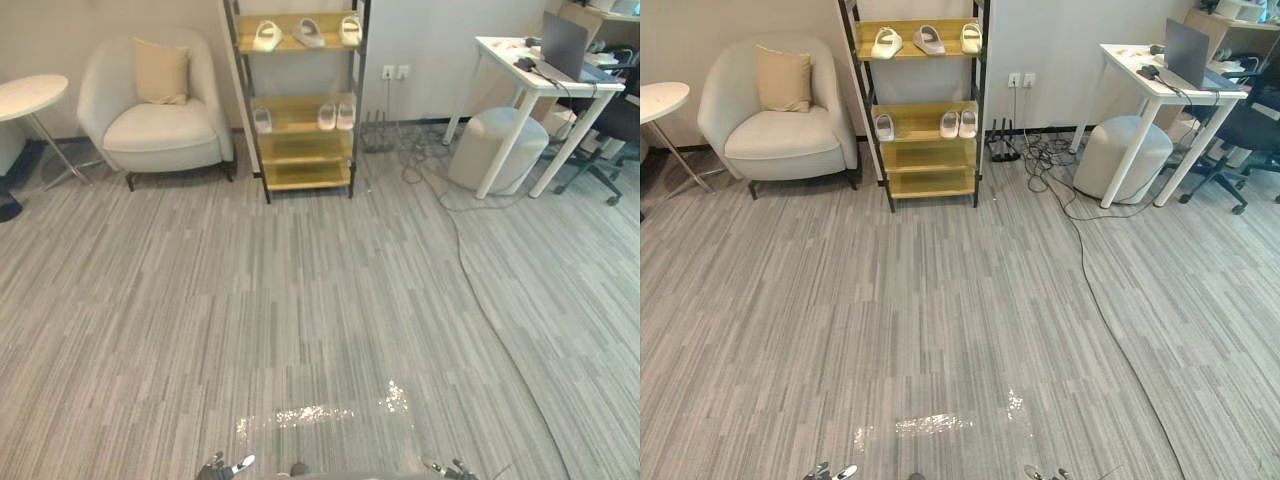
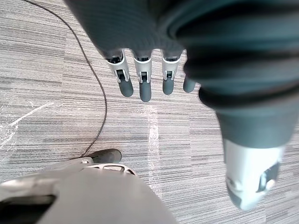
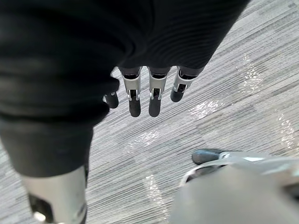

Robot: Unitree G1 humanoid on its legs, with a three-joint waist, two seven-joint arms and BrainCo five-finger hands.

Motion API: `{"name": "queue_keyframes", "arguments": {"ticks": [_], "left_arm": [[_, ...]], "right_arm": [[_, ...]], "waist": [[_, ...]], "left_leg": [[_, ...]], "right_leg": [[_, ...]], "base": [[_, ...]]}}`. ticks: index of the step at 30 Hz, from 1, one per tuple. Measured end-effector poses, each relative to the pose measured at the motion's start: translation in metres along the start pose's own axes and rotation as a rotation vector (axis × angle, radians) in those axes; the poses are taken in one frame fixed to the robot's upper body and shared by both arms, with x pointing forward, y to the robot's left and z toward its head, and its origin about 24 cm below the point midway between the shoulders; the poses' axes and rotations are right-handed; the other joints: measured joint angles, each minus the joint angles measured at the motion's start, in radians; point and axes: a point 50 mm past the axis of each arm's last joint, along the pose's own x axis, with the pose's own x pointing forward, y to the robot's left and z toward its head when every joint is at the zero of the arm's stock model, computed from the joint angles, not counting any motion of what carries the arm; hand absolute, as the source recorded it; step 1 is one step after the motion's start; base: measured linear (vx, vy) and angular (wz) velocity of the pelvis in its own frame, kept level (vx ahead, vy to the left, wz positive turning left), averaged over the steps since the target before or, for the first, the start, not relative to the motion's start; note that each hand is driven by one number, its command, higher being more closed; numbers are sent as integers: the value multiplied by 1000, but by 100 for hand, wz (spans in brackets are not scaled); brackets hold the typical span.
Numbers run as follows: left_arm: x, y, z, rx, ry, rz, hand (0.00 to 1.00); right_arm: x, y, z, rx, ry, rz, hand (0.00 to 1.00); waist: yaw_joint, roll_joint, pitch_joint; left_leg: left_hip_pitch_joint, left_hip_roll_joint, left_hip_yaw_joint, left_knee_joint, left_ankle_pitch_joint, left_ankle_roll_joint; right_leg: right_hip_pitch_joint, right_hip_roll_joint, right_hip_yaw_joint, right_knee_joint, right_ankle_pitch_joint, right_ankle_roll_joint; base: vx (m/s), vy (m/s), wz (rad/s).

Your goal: Organize the slippers on the shoe rack

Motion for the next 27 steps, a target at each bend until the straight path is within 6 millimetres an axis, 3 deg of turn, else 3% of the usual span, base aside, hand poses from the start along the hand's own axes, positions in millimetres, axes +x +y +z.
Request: {"name": "queue_keyframes", "arguments": {"ticks": [4, 11, 27], "left_arm": [[1, 0, 3, 3, -9, -1, 0], [2, -1, 5, 20, -15, -7, 0], [3, 4, 11, 62, -26, -7, 0]], "right_arm": [[3, 11, 15, -6, -41, 27, 0], [4, 32, 22, -63, -70, 86, 0], [4, 45, 25, -156, -83, 131, 0]], "waist": [[2, -4, 12], [8, -4, 13], [9, -33, 30]], "left_leg": [[15, 1, 0, -5, -5, -11], [20, -1, -2, -6, -6, -12], [14, -18, -27, -7, -1, -4]], "right_leg": [[10, -1, -15, 5, -11, 16], [10, -6, -30, 22, -17, 25], [13, -23, -76, 14, -18, 23]], "base": [[12, -35, 0], [-8, -11, 2], [-14, -9, 5]]}}
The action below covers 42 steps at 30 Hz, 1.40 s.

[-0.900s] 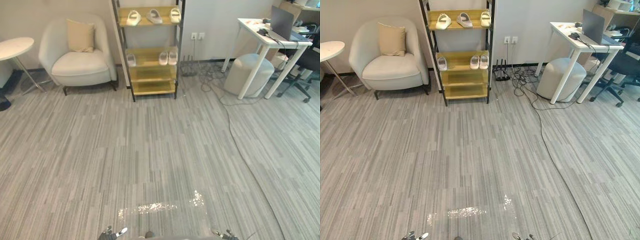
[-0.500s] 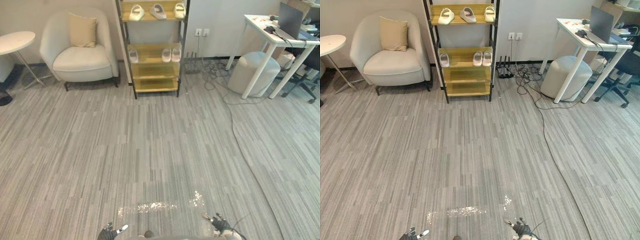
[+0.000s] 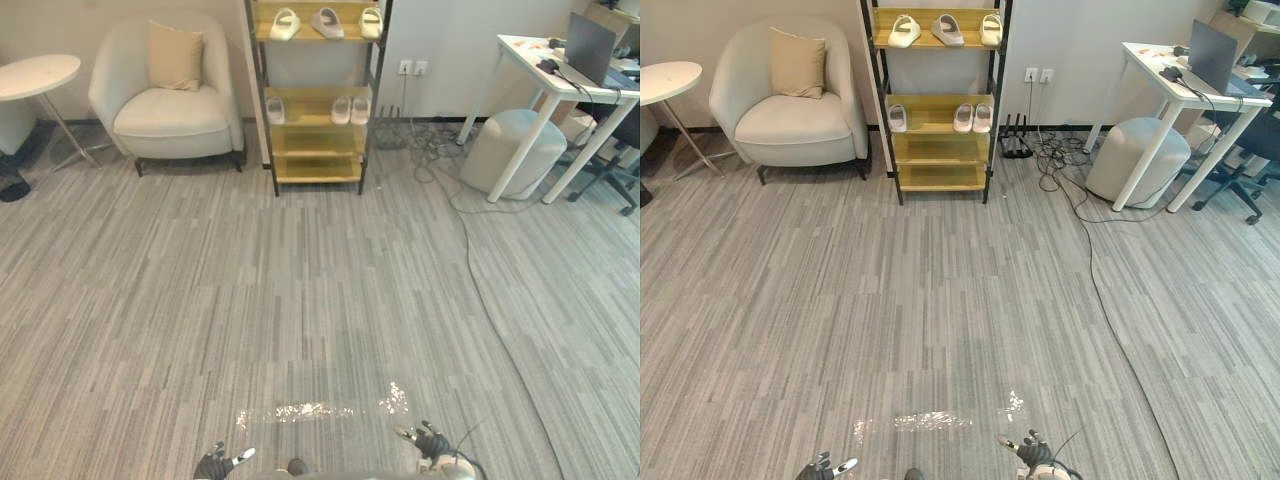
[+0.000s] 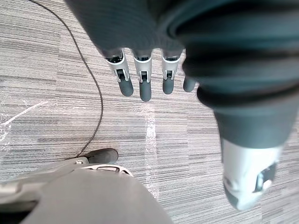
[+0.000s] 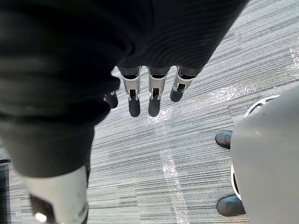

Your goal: Organize the slippers on the shoe rack

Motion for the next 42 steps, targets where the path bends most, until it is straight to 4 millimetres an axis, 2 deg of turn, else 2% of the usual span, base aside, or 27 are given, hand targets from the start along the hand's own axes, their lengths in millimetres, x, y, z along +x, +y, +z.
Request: {"name": "queue_keyframes", "arguments": {"ticks": [3, 5, 7, 10, 11, 12, 14, 15, 16, 17, 18, 19, 21, 23, 24, 25, 26, 28, 30, 32, 34, 35, 37, 38, 40, 41, 42], "left_arm": [[1, 1, 2, 2, -4, 2, 0], [3, 2, 9, 3, -20, 6, 0], [3, 1, 11, -5, -26, 3, 0], [5, -5, 17, -22, -45, -5, 0], [5, -5, 20, -23, -51, -4, 0], [6, -2, 25, -22, -64, 7, 0], [7, -3, 25, -28, -65, 7, 0], [7, -4, 25, -35, -67, 6, 0], [6, -4, 25, -38, -66, 6, 0], [6, -6, 24, -41, -63, 4, 0], [6, -8, 21, -49, -53, 0, 0], [6, -4, 21, -46, -53, 10, 0], [7, 0, 26, -44, -65, 19, 0], [7, -1, 24, -59, -56, 21, 0], [6, 1, 21, -52, -51, 24, 0], [6, 2, 21, -42, -50, 24, 0], [6, 2, 21, -32, -50, 23, 0], [6, 4, 20, -31, -50, 27, 0], [7, 2, 31, -47, -88, 21, 0], [9, -7, 45, -61, -125, 0, 0], [11, -20, 55, -73, -151, -29, 0], [11, -20, 55, -71, -153, -33, 0], [11, -17, 56, -73, -151, -23, 0], [11, -24, 50, -86, -130, -33, 0], [9, -38, 49, -104, -125, -67, 0], [9, -42, 51, -112, -131, -79, 0], [10, -42, 53, -113, -136, -81, 0]], "right_arm": [[1, 1, 2, -14, -4, 6, 0], [2, 3, 6, -44, -15, 18, 0], [2, 0, 8, -56, -19, 12, 0], [2, -8, 8, -65, -20, -7, 0], [2, -9, 8, -65, -20, -11, 0], [3, -7, 12, -62, -30, -9, 0], [4, -8, 14, -62, -34, -13, 0], [4, -9, 15, -63, -35, -17, 0], [4, -9, 15, -63, -34, -17, 0], [4, -9, 15, -64, -34, -18, 0], [4, -11, 16, -68, -35, -22, 0], [5, -7, 17, -67, -38, -13, 0], [4, -1, 17, -60, -38, 3, 0], [6, 2, 25, -62, -59, 13, 0], [7, 5, 29, -65, -70, 20, 0], [8, 7, 32, -75, -77, 28, 0], [8, 9, 33, -88, -79, 38, 0], [8, 13, 37, -92, -90, 53, 0], [9, 13, 43, -94, -108, 55, 0], [10, 6, 54, -100, -154, 42, 0], [10, -1, 62, -109, -180, 26, 0], [9, -2, 57, -106, -167, 23, 0], [8, 1, 47, -86, -145, 30, 0], [9, -3, 58, -91, -172, 22, 0], [9, -4, 58, -81, -178, 18, 0], [9, -8, 59, -81, -178, 9, 0], [9, -9, 53, -84, -156, 8, 0]], "waist": [[0, -6, 5], [2, -9, 25], [10, 3, 37], [31, 35, 52], [34, 39, 56], [37, 29, 65], [40, 34, 72], [41, 38, 73], [41, 38, 73], [41, 42, 73], [45, 44, 72], [47, 33, 67], [46, 7, 74], [50, 8, 75], [50, 2, 77], [47, 2, 78], [47, -3, 74], [43, -4, 73], [38, 6, 79], [31, 37, 97], [16, 51, 108], [15, 35, 107], [5, -2, 102], [0, 45, 92], [-8, 83, 88], [-8, 100, 91], [-6, 111, 92]], "left_leg": [[-20, 1, 1, 26, -14, 2], [-154, 43, 20, 321, -146, -10], [-244, 96, 58, 544, -193, -46], [-334, 190, 112, 802, -190, -52], [-369, 215, 119, 880, -170, -84], [-403, 229, 123, 918, -193, -74], [-430, 240, 121, 850, -246, -55], [-442, 234, 109, 751, -241, -57], [-441, 225, 99, 645, -220, -67], [-435, 217, 71, 503, -165, -86], [-417, 200, 79, 477, -91, -87], [-415, 174, 92, 473, -111, -44], [-423, 147, 104, 503, -160, -7], [-393, 155, 124, 535, -227, 3], [-347, 155, 143, 524, -240, -7], [-297, 156, 157, 510, -258, -7], [-250, 155, 167, 493, -263, -2], [-149, 152, 170, 426, -265, 0], [-98, 161, 164, 381, -264, -1], [-62, 183, 143, 343, -263, -4], [-20, 200, 115, 292, -249, -28], [20, 183, 98, 262, -245, -54], [84, 178, 41, 265, -290, -129], [81, 235, 13, 296, -297, -136], [-4, 313, -71, 517, -291, -139], [-65, 353, -108, 666, -249, -143], [-135, 398, -137, 831, -157, -138]], "right_leg": [[-6, -2, -1, -1, 0, -1], [-7, 0, -2, 0, -1, -8], [2, 11, 6, -1, -7, -17], [39, 38, 34, -17, -17, -29], [51, 42, 40, -29, -16, -31], [56, 33, 46, -25, -20, -37], [54, 13, 62, -21, -25, -33], [45, -4, 71, -13, -34, -19], [37, -21, 81, -4, -43, -6], [24, -39, 92, 5, -58, 18], [26, -55, 106, 6, -71, 46], [27, -73, 111, 8, -74, 54], [3, -103, 117, 91, -90, 85], [-127, -148, 166, 418, -122, 136], [-224, -170, 201, 661, -95, 172], [-292, -185, 199, 849, -67, 176], [-329, -191, 184, 940, -62, 153], [-370, -195, 62, 970, -125, 46], [-420, -176, -31, 833, -169, -5], [-478, -126, -33, 599, -151, -18], [-500, -95, 9, 323, -24, -1], [-496, -97, 56, 193, 81, 14], [-489, -94, 135, 194, 255, -65], [-511, -61, 113, 297, 148, -48], [-488, -17, 76, 325, 67, -79], [-456, 13, 62, 314, 46, -88], [-394, 49, 54, 277, 28, -102]], "base": [[0, 0, 0], [-27, -40, -1], [-48, -32, -13], [13, -9, -17], [47, 39, -13], [61, 49, -11], [89, 96, -16], [157, 191, -23], [156, 204, -31], [207, 247, -34], [264, 240, -29], [321, 225, -12], [377, 184, -11], [344, 203, -30], [346, 197, -22], [466, 189, -26], [437, 118, -25], [471, 66, -8], [470, -9, 8], [416, -113, 27], [441, -171, 55], [479, -226, 55], [499, -304, 46], [489, -350, 26], [543, -334, 8], [496, -265, 3], [487, -228, 4]]}}
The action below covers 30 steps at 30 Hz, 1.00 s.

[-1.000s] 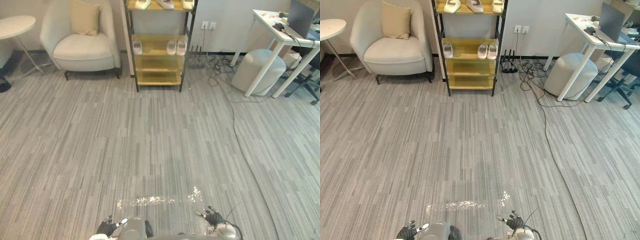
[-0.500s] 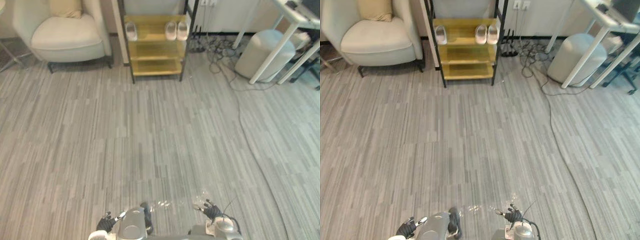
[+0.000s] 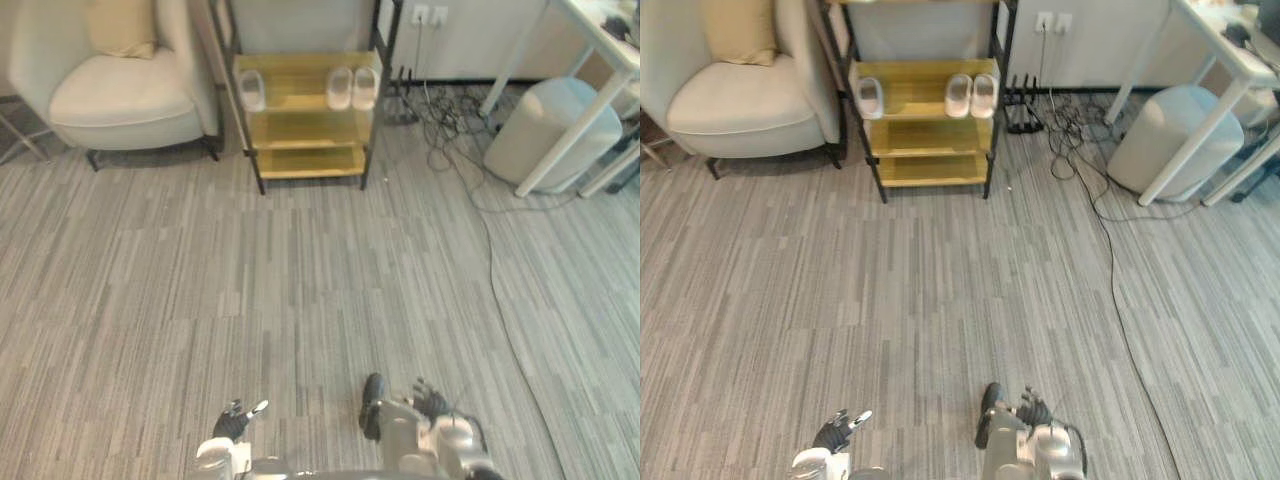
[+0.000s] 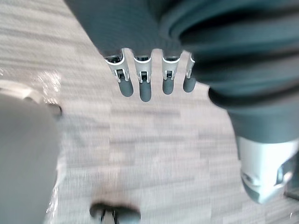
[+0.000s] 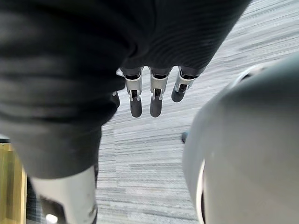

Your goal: Organize the slippers on the shoe rack

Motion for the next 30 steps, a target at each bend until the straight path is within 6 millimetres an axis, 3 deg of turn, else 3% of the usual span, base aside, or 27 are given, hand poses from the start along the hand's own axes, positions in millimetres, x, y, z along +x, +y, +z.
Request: {"name": "queue_keyframes", "arguments": {"ticks": [2, 3, 5, 7, 9, 10, 11, 12, 13, 14, 16, 18, 19, 20, 23, 24, 26, 29, 30], "left_arm": [[1, 1, 3, -12, -12, 5, 0], [1, 4, 7, -20, -28, 15, 0], [2, 5, 13, -25, -53, 16, 0], [3, 2, 22, -30, -92, 9, 0], [4, 3, 30, -31, -118, 10, 0], [4, 3, 30, -29, -121, 11, 0], [3, 4, 27, -36, -115, 15, 0], [4, 7, 29, -37, -119, 20, 0], [5, 13, 34, -34, -133, 33, 0], [5, 18, 37, -44, -140, 48, 0], [5, 22, 38, -56, -140, 61, 0], [5, 24, 32, -41, -113, 65, 0], [5, 26, 32, -30, -109, 67, 0], [5, 29, 30, -14, -90, 71, 0], [4, 31, 22, 3, -65, 73, 0], [3, 26, 20, 9, -60, 60, 0], [4, 18, 21, 2, -62, 40, 0], [5, 10, 22, 22, -65, 14, 0], [3, 11, 18, 19, -57, 17, 0]], "right_arm": [[-3, -2, -10, 10, 30, -11, 0], [-3, -2, -11, 16, 40, -16, 0], [-4, -2, -15, 17, 50, -21, 0], [-3, 1, -14, 24, 49, -16, 0], [-1, 6, -9, 42, 38, -7, 0], [-2, 7, -10, 41, 37, -5, 0], [-2, 11, -11, 36, 41, 4, 0], [-2, 17, -11, 39, 41, 21, 0], [-2, 28, -7, 49, 29, 46, 0], [-2, 31, -7, 50, 27, 54, 0], [-2, 32, -7, 50, 29, 56, 0], [-3, 34, -8, 52, 28, 62, 0], [-3, 35, -10, 51, 32, 65, 0], [-5, 34, -14, 49, 44, 65, 0], [-5, 32, -15, 48, 45, 62, 0], [-4, 32, -11, 47, 32, 64, 0], [-2, 27, -4, 41, 8, 58, 0], [-2, 16, -2, 30, -5, 35, 0], [-4, 14, -10, 43, 12, 26, 0]], "waist": [[2, -6, 10], [4, -15, 14], [13, -25, 16], [42, -29, 20], [54, -54, 35], [60, -64, 37], [72, -69, 32], [74, -81, 27], [73, -119, 28], [75, -136, 30], [80, -138, 28], [78, -145, 22], [77, -147, 21], [73, -156, 16], [61, -158, 15], [46, -149, 14], [40, -128, 25], [27, -114, 34], [27, -127, 28]], "left_leg": [[-88, 29, 8, 216, -25, -27], [-145, 16, 44, 286, -67, -9], [-229, -15, 104, 241, -108, 17], [-298, -76, 141, 13, -124, 29], [-326, -167, 119, -258, -65, 37], [-307, -223, 76, -471, 93, 27], [-279, -236, 73, -515, 219, 57], [-278, -255, 71, -509, 240, 87], [-291, -279, 75, -467, 208, 112], [-305, -281, 83, -417, 178, 132], [-309, -270, 83, -315, 82, 147], [-247, -265, 104, -289, -4, 150], [-229, -273, 104, -290, -18, 151], [-175, -287, 104, -296, -52, 163], [-55, -306, 90, -370, -71, 175], [-1, -304, 77, -423, -70, 175], [65, -283, 61, -485, -70, 174], [116, -262, 25, -535, -77, 152], [157, -259, 22, -533, -112, 83]], "right_leg": [[113, 34, -2, -82, -11, -13], [182, 40, 3, -131, -13, -21], [242, 39, 4, -173, -21, -22], [282, 25, 17, -196, -21, -6], [310, -20, 29, -207, -41, 26], [337, -36, 39, -221, -58, 58], [359, -39, 61, -242, -66, 80], [374, -55, 68, -252, -72, 90], [385, -82, 69, -261, -71, 100], [392, -94, 68, -258, -66, 108], [392, -99, 80, -175, -75, 135], [253, -163, 109, 226, -109, 207], [205, -185, 110, 337, -101, 232], [132, -221, 96, 554, -98, 239], [80, -234, 6, 625, -165, 157], [49, -220, -64, 549, -200, 111], [-20, -161, -94, 329, -204, 79], [-74, -92, -43, -27, -43, 84], [-70, -80, 11, -136, 86, 78]], "base": [[505, -187, 6], [413, -106, 9], [400, -67, 1], [448, 57, -29], [405, 152, -21], [485, 217, -30], [503, 220, -31], [453, 162, -17], [372, 123, 7], [438, 152, 10], [390, 171, -8], [386, 202, -23], [372, 155, -1], [388, 139, 9], [448, 64, 21], [325, -5, 24], [465, -60, 33], [515, -157, 60], [529, -225, 65]]}}
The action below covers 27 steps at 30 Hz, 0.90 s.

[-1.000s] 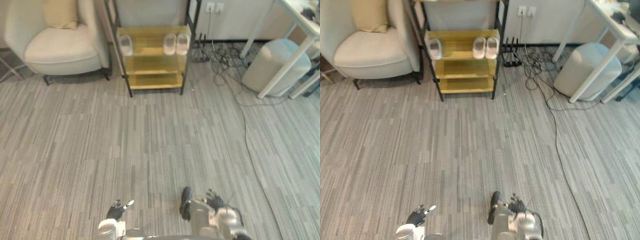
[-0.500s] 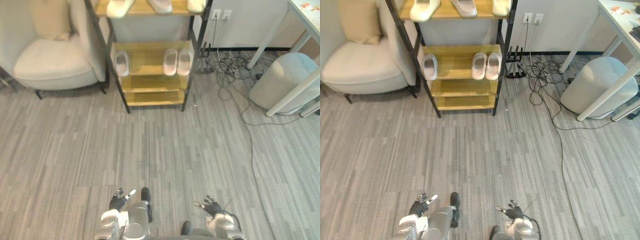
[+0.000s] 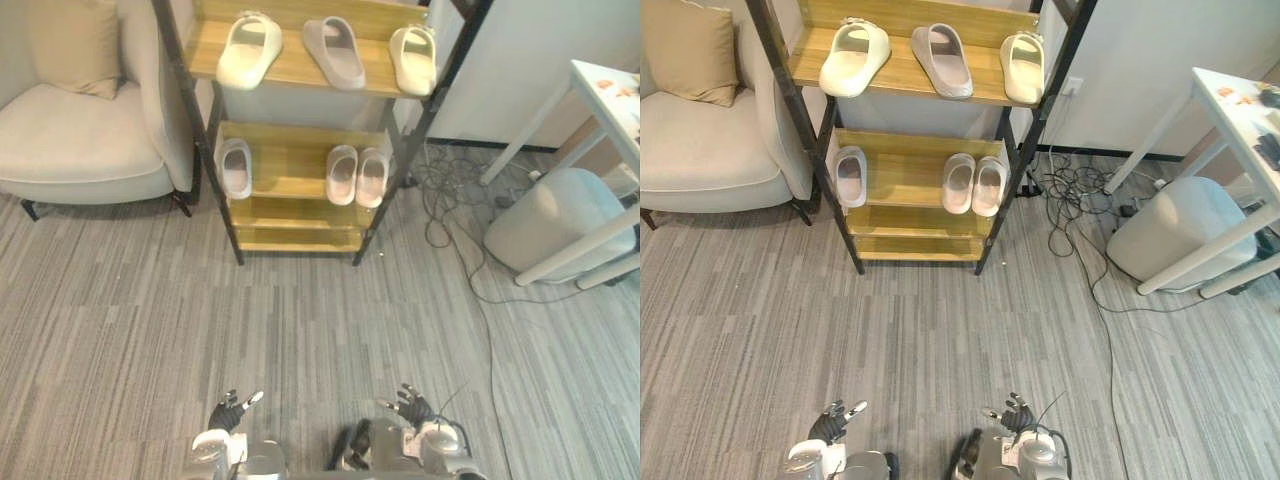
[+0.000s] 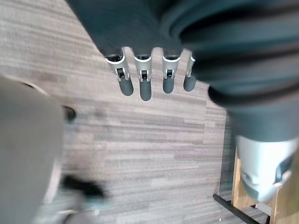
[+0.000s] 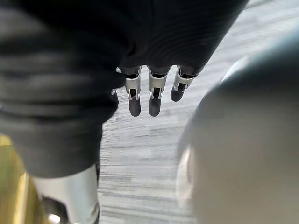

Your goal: Organize the slippers on the shoe rack

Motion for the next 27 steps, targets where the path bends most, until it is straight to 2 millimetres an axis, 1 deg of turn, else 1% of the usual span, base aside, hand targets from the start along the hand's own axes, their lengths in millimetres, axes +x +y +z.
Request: {"name": "queue_keyframes", "arguments": {"ticks": [1, 2, 3, 4, 5, 6, 7, 8, 9, 10, 11, 12, 13, 14, 15, 16, 17, 18, 19, 20, 21, 22, 23, 24, 25, 26, 27], "left_arm": [[-1, 4, -5, -3, 17, 14, 0], [-1, 0, -6, -13, 24, 9, 0], [-2, -7, -8, -12, 31, -9, 0], [-2, -13, -10, -16, 36, -22, 0], [-2, -15, -8, -12, 32, -28, 0], [-1, -17, -8, -13, 34, -32, 0], [-1, -16, -7, -12, 34, -30, 0], [0, -15, -6, -10, 30, -29, 0], [0, -13, -4, -7, 22, -24, 0], [1, -11, -3, -6, 16, -21, 0], [1, -10, 0, -5, 6, -20, 0], [1, -9, 1, -4, 0, -18, 0], [1, -9, 1, -4, 0, -16, 0], [2, -8, 5, -17, -13, -12, 0], [2, -7, 6, -26, -18, -8, 0], [1, -7, 4, -40, -12, -3, 0], [1, 2, 2, -27, -7, 16, 0], [1, 6, 2, -24, -4, 25, 0], [3, 9, 7, -29, -15, 32, 0], [3, 10, 7, -28, -15, 35, 0], [3, 13, 6, -25, -7, 41, 0], [2, 13, 4, -20, 3, 41, 0], [2, 13, 3, -14, 8, 40, 0], [2, 14, 0, -1, 18, 41, 0], [2, 13, -1, 9, 22, 35, 0], [1, 12, -1, 14, 24, 33, 0], [1, 12, -2, 23, 31, 32, 0]], "right_arm": [[-1, -1, -2, 6, 3, -4, 0], [1, -2, 4, -5, -10, -4, 0], [2, -5, 7, -9, -21, -10, 0], [2, -11, 8, -12, -21, -24, 0], [2, -13, 8, -14, -20, -28, 0], [2, -16, 5, -17, -9, -35, 0], [1, -17, 1, -17, 2, -37, 0], [-1, -17, -4, -14, 17, -38, 0], [-2, -17, -9, -8, 34, -43, 0], [-2, -17, -10, -9, 42, -46, 0], [-1, -17, -8, -10, 36, -49, 0], [-1, -17, -7, -3, 35, -52, 0], [-1, -16, -7, 1, 33, -52, 0], [0, -14, -3, 20, 25, -52, 0], [0, -15, -3, 35, 24, -57, 0], [0, -11, -6, 40, 33, -49, 0], [-1, 1, -8, 45, 37, -18, 0], [-2, 6, -11, 43, 46, -4, 0], [-1, 11, -9, 42, 39, 9, 0], [-1, 12, -8, 42, 38, 11, 0], [0, 13, -5, 40, 30, 13, 0], [0, 14, -4, 35, 27, 17, 0], [1, 14, -4, 32, 25, 19, 0], [0, 16, -4, 11, 25, 28, 0], [0, 17, -4, 8, 24, 35, 0], [0, 18, -4, 8, 24, 36, 0], [0, 18, -5, 4, 28, 42, 0]], "waist": [[-5, -9, -7], [-4, 26, -7], [-11, 49, -16], [-17, 70, -21], [-17, 85, -21], [-18, 93, -22], [-15, 93, -21], [-13, 92, -19], [-8, 87, -18], [-4, 75, -14], [-1, 74, -15], [5, 73, -15], [12, 72, -16], [22, 67, -14], [24, 67, -14], [32, 58, -17], [29, 23, -32], [24, 7, -33], [30, -11, -28], [30, -12, -29], [30, -12, -29], [30, -9, -28], [30, -6, -27], [29, -6, -27], [21, -12, -28], [19, -13, -28], [15, -10, -26]], "left_leg": [[40, 4, -18, 7, -38, -46], [52, 36, -25, 14, -42, -51], [26, 62, -44, 72, -31, -69], [4, 85, -52, 133, -24, -82], [-29, 107, -52, 214, -7, -112], [-80, 134, -48, 348, 44, -173], [-127, 159, -41, 463, 86, -206], [-168, 182, -13, 568, 58, -190], [-215, 202, 39, 644, 8, -140], [-256, 200, 75, 654, -20, -101], [-296, 189, 95, 635, -41, -76], [-347, 172, 109, 558, -54, -57], [-368, 159, 110, 499, -52, -55], [-414, 115, 89, 331, -24, -35], [-423, 83, 50, 196, 59, -34], [-377, 48, 40, 106, 192, -8], [-353, 17, 63, 68, 201, -2], [-354, 9, 69, 80, 189, 13], [-366, 7, 76, 133, 154, 23], [-371, 8, 77, 153, 140, 28], [-353, 15, 94, 179, 109, 37], [-315, 21, 116, 167, 92, 39], [-298, 22, 122, 161, 87, 39], [-251, 19, 145, 133, 79, 43], [-219, 8, 154, 111, 71, 51], [-209, 5, 157, 105, 69, 54], [-182, 0, 159, 85, 61, 56]], "right_leg": [[6, 2, 42, 36, 123, -83], [1, 20, 20, 93, 98, -80], [4, 23, 2, 135, 22, -88], [10, 33, -19, 158, -10, -93], [31, 39, -37, 164, -38, -99], [78, 52, -52, 142, -59, -103], [127, 62, -58, 101, -67, -106], [183, 74, -61, 55, -74, -109], [245, 80, -61, 11, -84, -110], [279, 78, -61, -13, -90, -102], [304, 75, -60, -33, -94, -96], [321, 69, -60, -43, -99, -87], [323, 63, -56, -43, -101, -81], [327, 43, -40, -43, -110, -58], [337, 34, -33, -42, -119, -32], [355, 20, -8, -46, -121, 11], [370, -6, 5, -66, -115, 20], [374, -17, 5, -78, -112, 27], [392, -20, 12, -89, -109, 33], [392, -21, 14, -85, -109, 34], [382, -33, 23, -23, -121, 51], [348, -50, 30, 83, -132, 66], [331, -57, 34, 134, -135, 71], [267, -90, 39, 288, -139, 77], [225, -126, 29, 398, -137, 76], [217, -137, 23, 425, -138, 74], [210, -158, 4, 467, -157, 66]], "base": [[539, -239, 48], [532, -249, 49], [521, -237, 32], [504, -233, 51], [581, -270, 39], [458, -195, 38], [503, -210, 34], [344, -134, 27], [370, -125, 21], [275, -67, 15], [260, 12, 0], [200, 65, -12], [248, 144, -27], [251, 205, -26], [335, 266, -39], [374, 226, -20], [354, 153, -13], [335, 92, -3], [196, 53, -12], [291, 101, -28], [278, 122, -40], [320, 145, -46], [265, 150, -52], [225, 141, -36], [182, 117, -30], [143, 61, -14], [109, 13, -5]]}}
